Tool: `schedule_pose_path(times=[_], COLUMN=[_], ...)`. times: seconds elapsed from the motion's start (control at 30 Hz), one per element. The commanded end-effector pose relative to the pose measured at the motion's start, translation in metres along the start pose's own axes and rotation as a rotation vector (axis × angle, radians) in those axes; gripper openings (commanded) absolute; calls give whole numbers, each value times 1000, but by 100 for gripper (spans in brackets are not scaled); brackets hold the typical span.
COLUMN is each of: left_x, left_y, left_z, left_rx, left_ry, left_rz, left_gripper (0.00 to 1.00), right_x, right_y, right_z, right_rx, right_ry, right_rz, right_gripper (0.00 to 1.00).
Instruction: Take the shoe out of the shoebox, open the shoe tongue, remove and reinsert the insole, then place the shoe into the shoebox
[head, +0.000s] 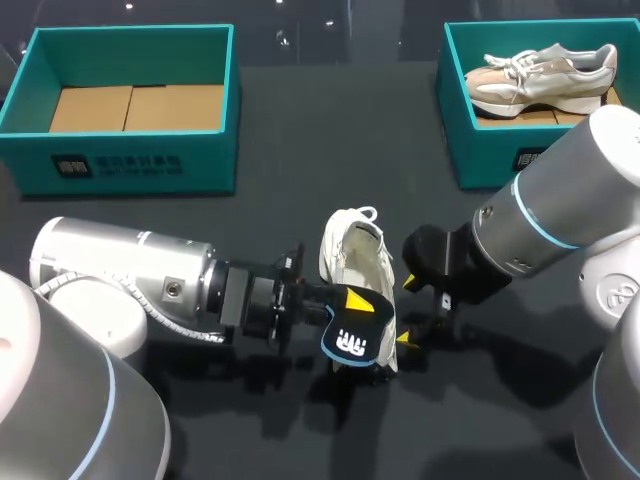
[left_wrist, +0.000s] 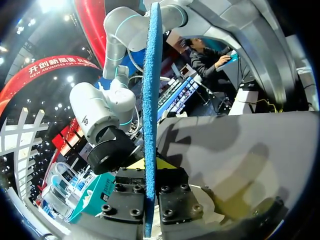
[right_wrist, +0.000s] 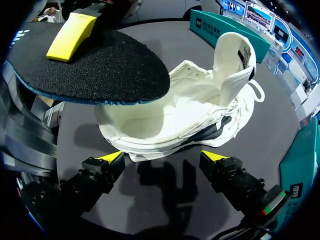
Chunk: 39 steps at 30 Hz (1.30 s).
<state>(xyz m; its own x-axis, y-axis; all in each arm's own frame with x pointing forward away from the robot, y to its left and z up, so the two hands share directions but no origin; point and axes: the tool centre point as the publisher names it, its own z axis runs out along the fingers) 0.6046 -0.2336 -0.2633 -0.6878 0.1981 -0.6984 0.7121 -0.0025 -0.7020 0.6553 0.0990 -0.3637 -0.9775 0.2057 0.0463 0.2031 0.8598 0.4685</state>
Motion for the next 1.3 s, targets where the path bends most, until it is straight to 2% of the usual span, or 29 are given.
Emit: schedule_pose_path(times=[0.03,0.47,1.3], left_x=[-3,-3,0], left_y=[0,0,21], left_z=[5,17,28], left_rx=[-4,-5,-1], left_ry=[-3,-50,-73], left_rz=[-27,-115,-160], left_gripper=[0,0,0], right_x=[2,2,2], right_y=[-1,-1,-1], right_z=[0,0,0], right_rx=[0,0,0], right_ry=[-4,-4,-4], right_rz=[0,0,0], right_gripper=[100,100,100])
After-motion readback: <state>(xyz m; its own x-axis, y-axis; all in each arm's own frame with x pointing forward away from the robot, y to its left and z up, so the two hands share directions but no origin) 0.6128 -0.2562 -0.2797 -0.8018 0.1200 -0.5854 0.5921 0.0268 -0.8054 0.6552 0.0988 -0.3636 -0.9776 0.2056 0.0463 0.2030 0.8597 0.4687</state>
